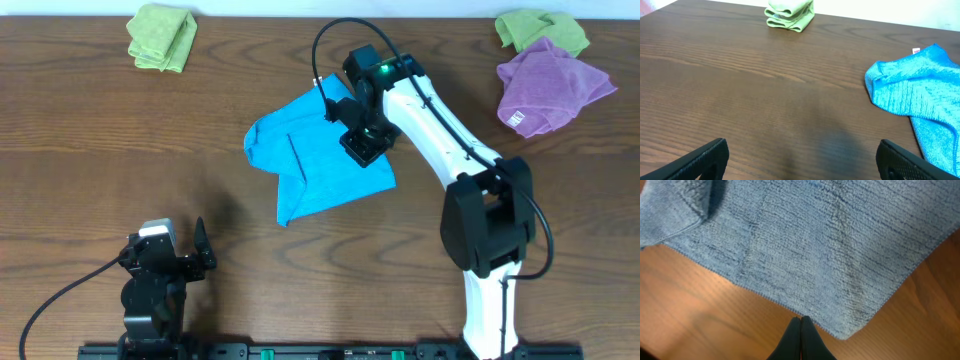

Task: Fold the cloth
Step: 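Pull the blue cloth corner with the right gripper to spread it flat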

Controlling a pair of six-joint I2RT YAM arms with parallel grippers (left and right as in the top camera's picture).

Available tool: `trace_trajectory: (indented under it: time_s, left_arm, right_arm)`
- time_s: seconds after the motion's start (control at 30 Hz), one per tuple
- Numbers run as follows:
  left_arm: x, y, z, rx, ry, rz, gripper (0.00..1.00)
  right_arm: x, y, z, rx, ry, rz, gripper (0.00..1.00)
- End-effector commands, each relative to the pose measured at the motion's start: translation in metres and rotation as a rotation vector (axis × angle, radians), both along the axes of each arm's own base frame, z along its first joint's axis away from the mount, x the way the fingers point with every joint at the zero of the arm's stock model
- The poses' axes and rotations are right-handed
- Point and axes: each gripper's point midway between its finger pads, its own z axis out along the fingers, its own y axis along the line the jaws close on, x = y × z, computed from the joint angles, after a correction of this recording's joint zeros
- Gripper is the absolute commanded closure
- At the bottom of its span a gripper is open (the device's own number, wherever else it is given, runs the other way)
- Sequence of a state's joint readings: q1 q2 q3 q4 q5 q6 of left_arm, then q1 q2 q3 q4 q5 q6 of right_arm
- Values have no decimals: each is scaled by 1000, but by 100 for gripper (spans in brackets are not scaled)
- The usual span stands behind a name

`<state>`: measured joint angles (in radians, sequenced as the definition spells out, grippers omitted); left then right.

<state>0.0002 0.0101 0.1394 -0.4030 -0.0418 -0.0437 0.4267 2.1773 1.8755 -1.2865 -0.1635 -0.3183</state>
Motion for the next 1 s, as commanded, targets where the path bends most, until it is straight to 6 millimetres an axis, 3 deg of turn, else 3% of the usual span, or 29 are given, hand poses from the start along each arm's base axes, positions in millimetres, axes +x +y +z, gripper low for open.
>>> trace_trajectory:
  time_s: [0.0, 0.13, 0.43, 0.67, 0.97]
  left_arm:
    - [-1, 5, -9, 23, 20, 17, 5]
    - [-1, 5, -9, 23, 20, 17, 5]
    - [-1, 4, -9, 23, 20, 16, 5]
    - [-1, 5, -9, 23, 20, 17, 5]
    - [-1, 5, -9, 23, 20, 17, 5]
  right_arm:
    - [-1, -1, 41, 41, -77, -1, 98]
    - [-13, -12, 64, 59, -120, -9, 98]
    - [-56, -39, 72, 132, -283, -35, 98]
    - [-73, -41, 21, 170, -240, -139, 98]
    - [-29, -47, -14, 180, -358, -203, 99]
